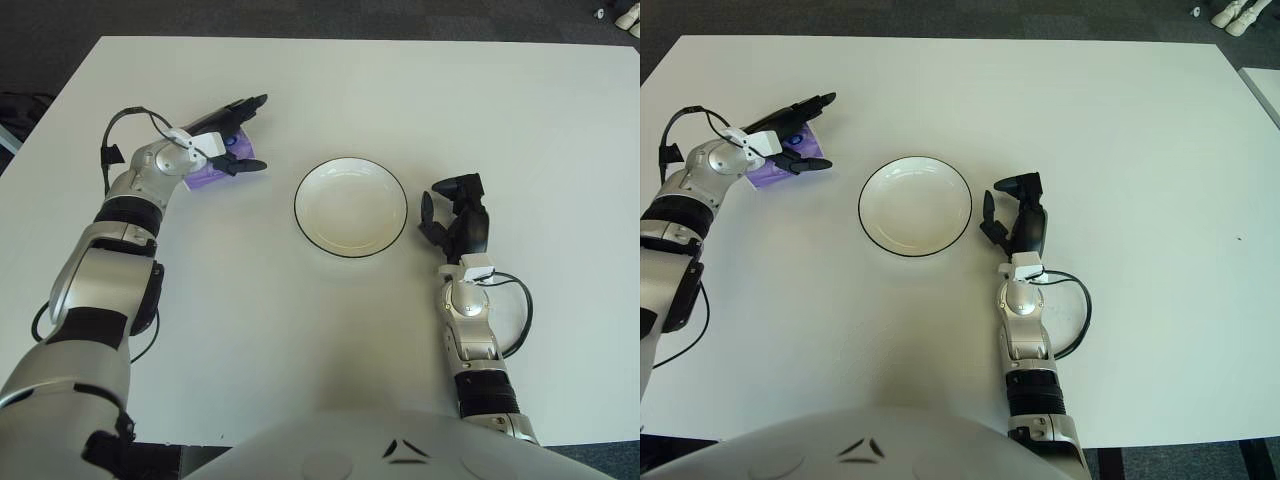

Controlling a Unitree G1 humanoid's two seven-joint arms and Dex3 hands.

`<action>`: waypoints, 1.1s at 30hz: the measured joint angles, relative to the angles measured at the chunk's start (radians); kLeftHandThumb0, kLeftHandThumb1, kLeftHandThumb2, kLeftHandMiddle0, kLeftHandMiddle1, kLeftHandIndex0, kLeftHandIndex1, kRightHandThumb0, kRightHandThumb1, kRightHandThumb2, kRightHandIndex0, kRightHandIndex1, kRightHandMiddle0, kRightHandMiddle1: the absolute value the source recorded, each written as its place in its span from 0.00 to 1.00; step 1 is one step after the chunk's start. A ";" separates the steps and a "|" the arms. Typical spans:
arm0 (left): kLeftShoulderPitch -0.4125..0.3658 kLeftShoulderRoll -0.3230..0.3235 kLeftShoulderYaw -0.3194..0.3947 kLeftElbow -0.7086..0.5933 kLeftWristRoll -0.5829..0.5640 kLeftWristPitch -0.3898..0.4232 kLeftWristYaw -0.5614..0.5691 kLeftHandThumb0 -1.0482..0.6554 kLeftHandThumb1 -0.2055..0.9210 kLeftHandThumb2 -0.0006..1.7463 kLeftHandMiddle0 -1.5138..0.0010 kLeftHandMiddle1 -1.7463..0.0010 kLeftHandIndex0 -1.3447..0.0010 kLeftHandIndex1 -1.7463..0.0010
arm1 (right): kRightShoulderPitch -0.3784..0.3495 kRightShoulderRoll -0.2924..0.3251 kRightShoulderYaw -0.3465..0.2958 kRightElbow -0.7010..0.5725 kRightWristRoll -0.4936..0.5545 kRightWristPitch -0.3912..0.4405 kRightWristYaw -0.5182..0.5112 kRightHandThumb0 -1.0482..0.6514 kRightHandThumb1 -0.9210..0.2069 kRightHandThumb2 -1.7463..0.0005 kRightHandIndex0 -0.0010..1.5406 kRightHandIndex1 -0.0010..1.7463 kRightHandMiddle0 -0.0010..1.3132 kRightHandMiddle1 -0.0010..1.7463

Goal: Put the tissue paper into the plate.

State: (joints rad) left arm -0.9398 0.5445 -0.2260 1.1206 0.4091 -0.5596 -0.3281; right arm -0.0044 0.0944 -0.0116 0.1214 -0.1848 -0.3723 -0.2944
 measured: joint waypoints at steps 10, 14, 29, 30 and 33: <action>-0.056 -0.002 -0.065 0.054 0.029 0.091 -0.039 0.15 0.57 0.44 1.00 1.00 1.00 1.00 | 0.024 0.002 0.002 -0.022 0.001 0.012 0.001 0.40 0.17 0.55 0.39 0.73 0.23 1.00; -0.068 -0.002 -0.090 0.063 0.037 0.117 -0.040 0.16 0.57 0.44 1.00 1.00 1.00 1.00 | 0.029 0.004 0.004 -0.029 0.001 0.020 0.001 0.40 0.17 0.55 0.39 0.73 0.23 1.00; -0.028 -0.014 -0.116 0.070 0.040 0.122 0.058 0.13 0.62 0.41 1.00 1.00 1.00 1.00 | 0.049 0.008 0.008 -0.052 0.001 0.036 0.001 0.40 0.19 0.52 0.40 0.73 0.24 1.00; -0.022 -0.015 -0.114 0.070 0.037 0.116 0.068 0.14 0.61 0.42 1.00 1.00 1.00 1.00 | 0.049 0.007 0.009 -0.052 0.001 0.036 0.001 0.40 0.19 0.53 0.40 0.73 0.24 1.00; -0.007 -0.016 -0.110 0.070 0.031 0.099 0.096 0.14 0.59 0.43 1.00 1.00 1.00 1.00 | 0.049 0.007 0.009 -0.052 0.001 0.036 0.002 0.40 0.18 0.54 0.40 0.73 0.24 1.00</action>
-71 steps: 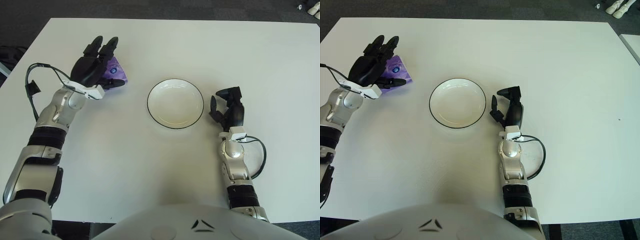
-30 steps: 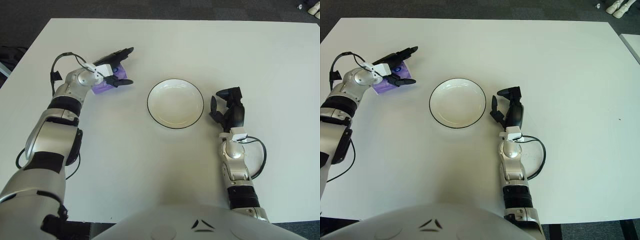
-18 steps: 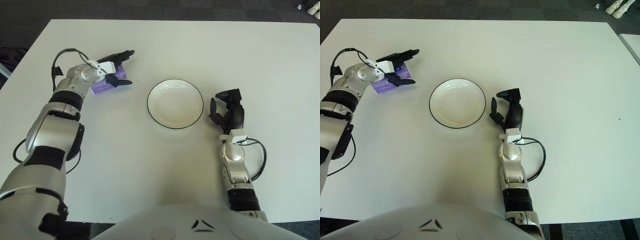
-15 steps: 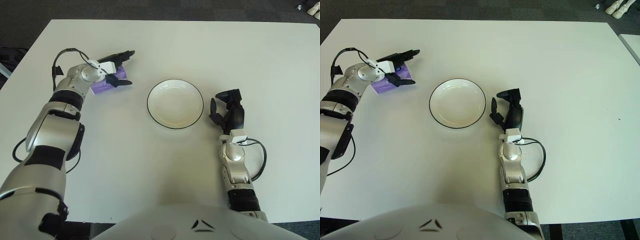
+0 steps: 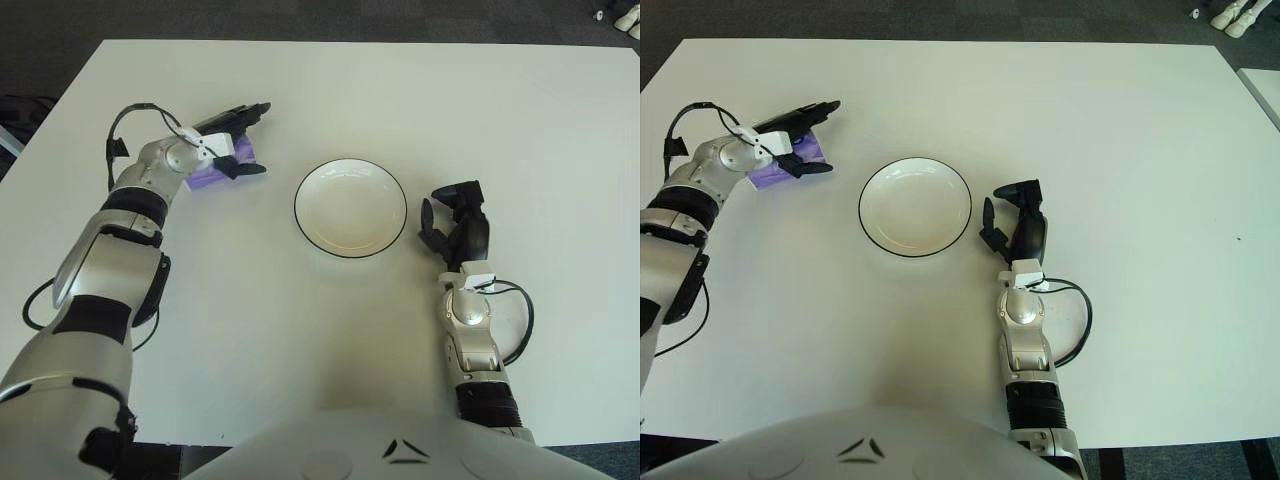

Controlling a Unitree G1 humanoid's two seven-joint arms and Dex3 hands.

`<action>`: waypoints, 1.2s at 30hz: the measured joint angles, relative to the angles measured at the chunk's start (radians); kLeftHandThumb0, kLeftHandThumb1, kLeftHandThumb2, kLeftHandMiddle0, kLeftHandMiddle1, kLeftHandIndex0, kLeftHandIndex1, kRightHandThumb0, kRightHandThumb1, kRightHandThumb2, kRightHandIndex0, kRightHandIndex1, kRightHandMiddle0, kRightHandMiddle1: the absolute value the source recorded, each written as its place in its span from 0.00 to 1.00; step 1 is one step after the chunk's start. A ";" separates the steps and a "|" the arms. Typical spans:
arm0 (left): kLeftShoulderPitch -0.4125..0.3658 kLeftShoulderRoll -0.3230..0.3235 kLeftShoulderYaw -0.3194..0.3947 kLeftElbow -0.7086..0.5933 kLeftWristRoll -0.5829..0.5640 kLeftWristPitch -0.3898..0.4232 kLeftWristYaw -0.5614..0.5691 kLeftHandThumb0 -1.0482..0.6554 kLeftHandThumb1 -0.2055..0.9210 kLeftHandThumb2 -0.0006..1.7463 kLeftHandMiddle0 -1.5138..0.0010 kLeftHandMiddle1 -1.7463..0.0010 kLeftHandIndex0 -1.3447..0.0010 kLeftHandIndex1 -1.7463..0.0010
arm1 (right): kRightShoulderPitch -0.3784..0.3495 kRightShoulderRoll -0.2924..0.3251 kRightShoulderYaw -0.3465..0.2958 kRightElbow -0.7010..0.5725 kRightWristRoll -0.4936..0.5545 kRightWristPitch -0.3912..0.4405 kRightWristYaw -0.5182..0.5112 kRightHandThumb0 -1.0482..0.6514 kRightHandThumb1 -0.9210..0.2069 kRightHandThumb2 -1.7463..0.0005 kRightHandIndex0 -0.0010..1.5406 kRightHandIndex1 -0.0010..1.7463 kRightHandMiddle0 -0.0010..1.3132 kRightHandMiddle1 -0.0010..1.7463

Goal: Put the tissue paper into the plate.

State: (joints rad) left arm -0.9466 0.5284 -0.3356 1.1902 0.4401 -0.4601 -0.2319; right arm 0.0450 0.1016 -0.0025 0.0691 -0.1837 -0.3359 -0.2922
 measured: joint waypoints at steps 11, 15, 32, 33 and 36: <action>0.052 0.021 -0.019 -0.042 0.028 -0.050 0.124 0.09 0.59 0.44 1.00 1.00 1.00 1.00 | 0.000 -0.003 -0.001 0.000 0.000 -0.001 0.000 0.40 0.18 0.54 0.39 0.73 0.24 1.00; 0.063 0.037 -0.026 -0.073 0.041 -0.070 0.152 0.08 0.60 0.43 1.00 1.00 1.00 1.00 | 0.000 -0.003 -0.001 0.000 0.000 0.001 0.000 0.40 0.18 0.54 0.39 0.73 0.24 1.00; 0.222 0.112 0.057 -0.293 -0.021 -0.196 0.146 0.03 0.69 0.36 1.00 1.00 1.00 1.00 | -0.005 -0.005 0.001 -0.006 0.000 0.013 0.000 0.40 0.18 0.53 0.40 0.73 0.24 1.00; 0.230 0.114 0.063 -0.304 -0.025 -0.197 0.142 0.03 0.69 0.36 1.00 1.00 1.00 1.00 | -0.005 -0.006 0.001 -0.005 0.000 0.013 0.001 0.40 0.18 0.53 0.39 0.73 0.24 1.00; 0.251 0.123 0.081 -0.332 -0.036 -0.200 0.132 0.02 0.70 0.36 1.00 1.00 1.00 1.00 | -0.006 -0.007 0.001 -0.004 0.000 0.012 0.001 0.40 0.18 0.53 0.39 0.74 0.24 1.00</action>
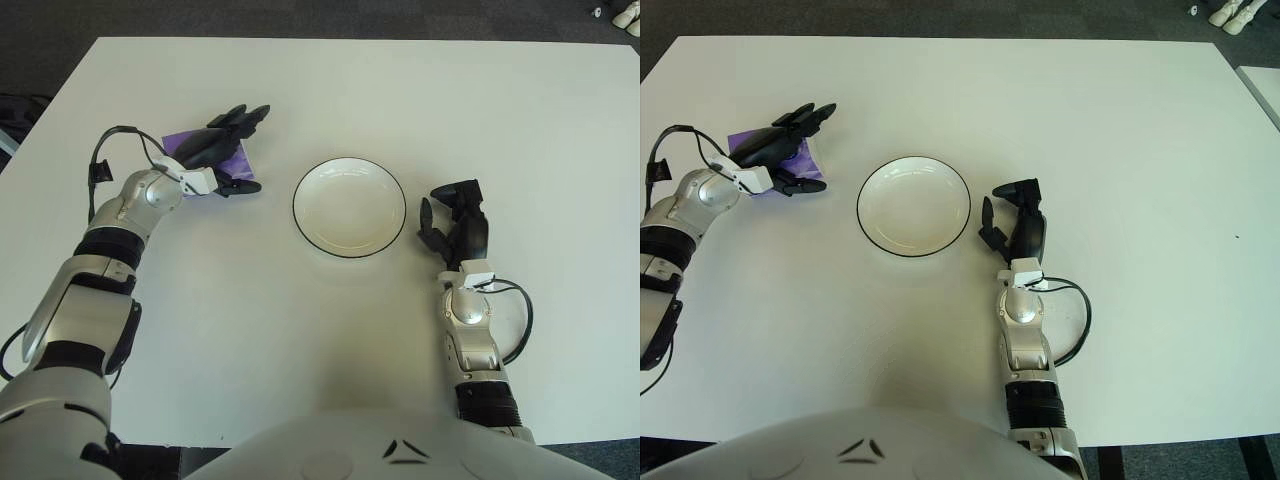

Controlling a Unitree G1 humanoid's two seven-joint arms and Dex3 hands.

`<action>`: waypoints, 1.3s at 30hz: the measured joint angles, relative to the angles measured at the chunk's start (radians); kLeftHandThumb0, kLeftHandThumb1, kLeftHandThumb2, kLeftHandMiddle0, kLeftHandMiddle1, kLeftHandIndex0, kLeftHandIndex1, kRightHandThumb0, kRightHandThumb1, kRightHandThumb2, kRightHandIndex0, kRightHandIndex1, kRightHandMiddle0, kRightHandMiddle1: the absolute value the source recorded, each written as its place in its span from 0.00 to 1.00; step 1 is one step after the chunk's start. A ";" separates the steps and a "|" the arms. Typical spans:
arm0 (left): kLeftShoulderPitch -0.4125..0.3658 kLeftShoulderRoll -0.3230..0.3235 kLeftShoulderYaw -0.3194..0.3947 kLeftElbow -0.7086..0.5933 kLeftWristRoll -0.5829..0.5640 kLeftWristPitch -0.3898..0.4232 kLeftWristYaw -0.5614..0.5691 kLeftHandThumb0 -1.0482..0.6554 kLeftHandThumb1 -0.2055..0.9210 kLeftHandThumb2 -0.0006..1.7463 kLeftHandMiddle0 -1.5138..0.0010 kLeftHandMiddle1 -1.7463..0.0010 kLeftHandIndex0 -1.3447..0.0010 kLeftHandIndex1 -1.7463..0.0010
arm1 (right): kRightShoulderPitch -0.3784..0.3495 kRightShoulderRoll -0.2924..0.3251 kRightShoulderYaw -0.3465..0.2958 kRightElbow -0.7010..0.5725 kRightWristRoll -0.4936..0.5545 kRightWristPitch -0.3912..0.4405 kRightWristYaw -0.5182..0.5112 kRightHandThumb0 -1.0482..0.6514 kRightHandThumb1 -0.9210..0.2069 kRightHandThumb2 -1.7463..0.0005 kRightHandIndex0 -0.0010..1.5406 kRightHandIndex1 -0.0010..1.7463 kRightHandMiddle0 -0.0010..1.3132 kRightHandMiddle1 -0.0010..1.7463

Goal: Put the tissue paper into the plate.

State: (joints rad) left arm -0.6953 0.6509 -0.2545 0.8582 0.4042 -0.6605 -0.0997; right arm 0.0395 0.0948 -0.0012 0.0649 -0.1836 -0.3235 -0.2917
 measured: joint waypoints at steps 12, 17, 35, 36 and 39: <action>0.083 0.031 0.090 -0.127 -0.010 -0.007 0.017 0.00 0.73 0.32 1.00 1.00 1.00 1.00 | -0.008 -0.003 0.000 0.012 0.000 -0.014 0.000 0.40 0.19 0.53 0.39 0.73 0.24 1.00; 0.115 0.034 0.115 -0.166 -0.004 -0.020 0.049 0.00 0.74 0.32 1.00 1.00 1.00 1.00 | -0.013 -0.006 0.000 0.018 0.000 -0.015 0.001 0.40 0.18 0.54 0.39 0.74 0.24 1.00; 0.194 0.086 0.197 -0.332 0.006 -0.022 0.074 0.00 0.82 0.29 1.00 1.00 1.00 1.00 | -0.022 -0.008 -0.002 0.037 0.000 -0.035 0.007 0.40 0.17 0.54 0.38 0.74 0.23 1.00; 0.195 0.086 0.197 -0.333 0.007 -0.021 0.074 0.00 0.82 0.29 1.00 1.00 1.00 1.00 | -0.022 -0.008 -0.002 0.037 0.000 -0.035 0.007 0.40 0.17 0.54 0.38 0.74 0.23 1.00; 0.198 0.086 0.197 -0.337 0.007 -0.016 0.074 0.00 0.82 0.28 1.00 1.00 1.00 1.00 | -0.023 -0.008 -0.002 0.037 0.000 -0.035 0.007 0.40 0.17 0.54 0.38 0.75 0.23 1.00</action>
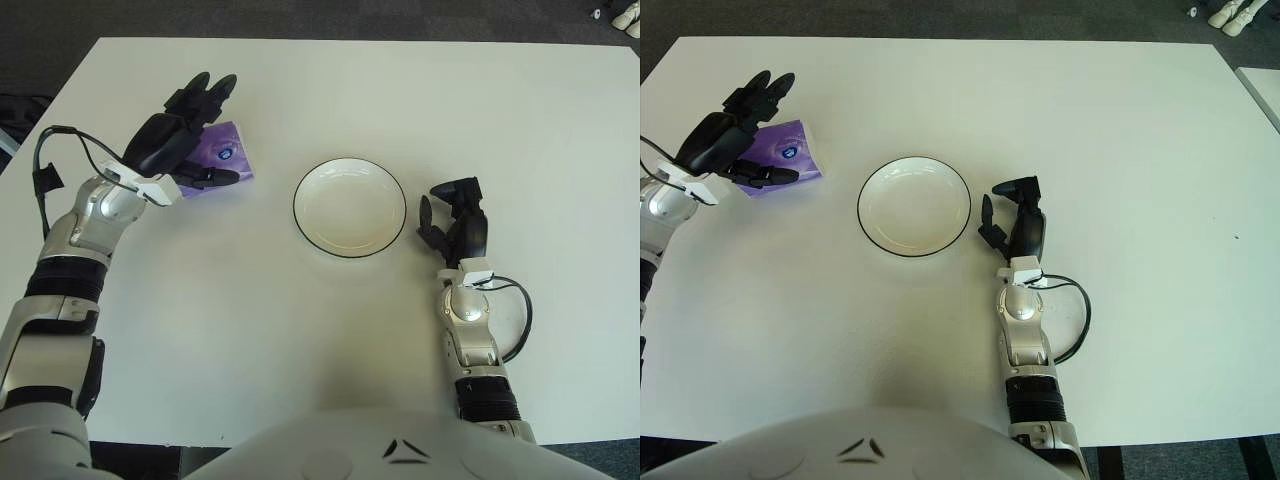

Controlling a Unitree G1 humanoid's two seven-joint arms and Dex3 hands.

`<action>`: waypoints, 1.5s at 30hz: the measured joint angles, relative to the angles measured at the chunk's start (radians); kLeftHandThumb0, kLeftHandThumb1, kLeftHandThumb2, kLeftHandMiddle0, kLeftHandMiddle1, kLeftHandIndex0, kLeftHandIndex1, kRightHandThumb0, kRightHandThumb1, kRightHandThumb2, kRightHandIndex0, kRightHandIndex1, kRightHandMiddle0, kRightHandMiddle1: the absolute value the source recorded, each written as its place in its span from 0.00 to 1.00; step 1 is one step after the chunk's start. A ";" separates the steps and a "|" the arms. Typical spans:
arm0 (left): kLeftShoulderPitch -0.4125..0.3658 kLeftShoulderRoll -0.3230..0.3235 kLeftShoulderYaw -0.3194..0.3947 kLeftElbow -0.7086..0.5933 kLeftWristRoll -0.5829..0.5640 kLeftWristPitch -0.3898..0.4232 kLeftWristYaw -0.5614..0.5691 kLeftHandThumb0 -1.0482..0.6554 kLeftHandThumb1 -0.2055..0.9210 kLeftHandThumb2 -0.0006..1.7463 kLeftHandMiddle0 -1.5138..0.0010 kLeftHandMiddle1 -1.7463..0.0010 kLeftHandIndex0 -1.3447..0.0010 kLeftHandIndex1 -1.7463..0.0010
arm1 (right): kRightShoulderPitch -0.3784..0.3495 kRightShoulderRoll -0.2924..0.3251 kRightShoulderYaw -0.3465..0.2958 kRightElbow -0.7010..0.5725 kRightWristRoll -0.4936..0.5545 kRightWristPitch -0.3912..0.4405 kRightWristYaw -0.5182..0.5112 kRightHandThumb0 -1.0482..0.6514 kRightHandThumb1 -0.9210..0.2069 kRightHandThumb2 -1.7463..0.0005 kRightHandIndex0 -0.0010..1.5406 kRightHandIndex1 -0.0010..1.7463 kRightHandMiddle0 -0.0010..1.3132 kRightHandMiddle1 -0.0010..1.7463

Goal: Put the tissue paper into the plate.

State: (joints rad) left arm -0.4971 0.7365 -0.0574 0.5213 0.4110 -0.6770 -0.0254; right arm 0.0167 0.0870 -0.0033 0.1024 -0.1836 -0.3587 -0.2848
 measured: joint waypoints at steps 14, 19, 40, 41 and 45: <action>0.002 0.000 0.000 -0.006 0.000 0.005 0.000 0.00 0.83 0.28 1.00 1.00 1.00 1.00 | -0.001 0.000 0.000 0.001 0.000 -0.004 0.000 0.40 0.18 0.54 0.38 0.75 0.24 1.00; 0.007 0.000 0.001 -0.011 0.000 0.007 0.000 0.00 0.83 0.27 1.00 1.00 1.00 1.00 | -0.001 0.000 0.000 0.000 0.000 -0.005 0.000 0.40 0.18 0.54 0.38 0.75 0.24 1.00; -0.064 -0.065 -0.077 0.102 0.003 0.262 -0.174 0.08 0.58 0.45 1.00 1.00 1.00 0.92 | 0.008 0.009 -0.008 -0.004 0.007 -0.027 -0.001 0.39 0.26 0.47 0.40 0.76 0.28 1.00; -0.076 -0.066 -0.081 0.120 0.005 0.258 -0.172 0.09 0.58 0.45 1.00 1.00 1.00 0.92 | 0.009 0.010 -0.008 -0.005 0.007 -0.027 -0.001 0.39 0.26 0.47 0.40 0.76 0.28 1.00; -0.098 -0.070 -0.093 0.165 0.006 0.233 -0.166 0.10 0.55 0.47 1.00 1.00 1.00 0.91 | 0.009 0.012 -0.008 -0.006 0.007 -0.027 -0.004 0.39 0.25 0.48 0.40 0.76 0.28 1.00</action>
State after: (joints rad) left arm -0.5953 0.6664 -0.1499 0.6859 0.4171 -0.4440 -0.1919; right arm 0.0261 0.0990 -0.0118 0.0960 -0.1769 -0.3860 -0.2886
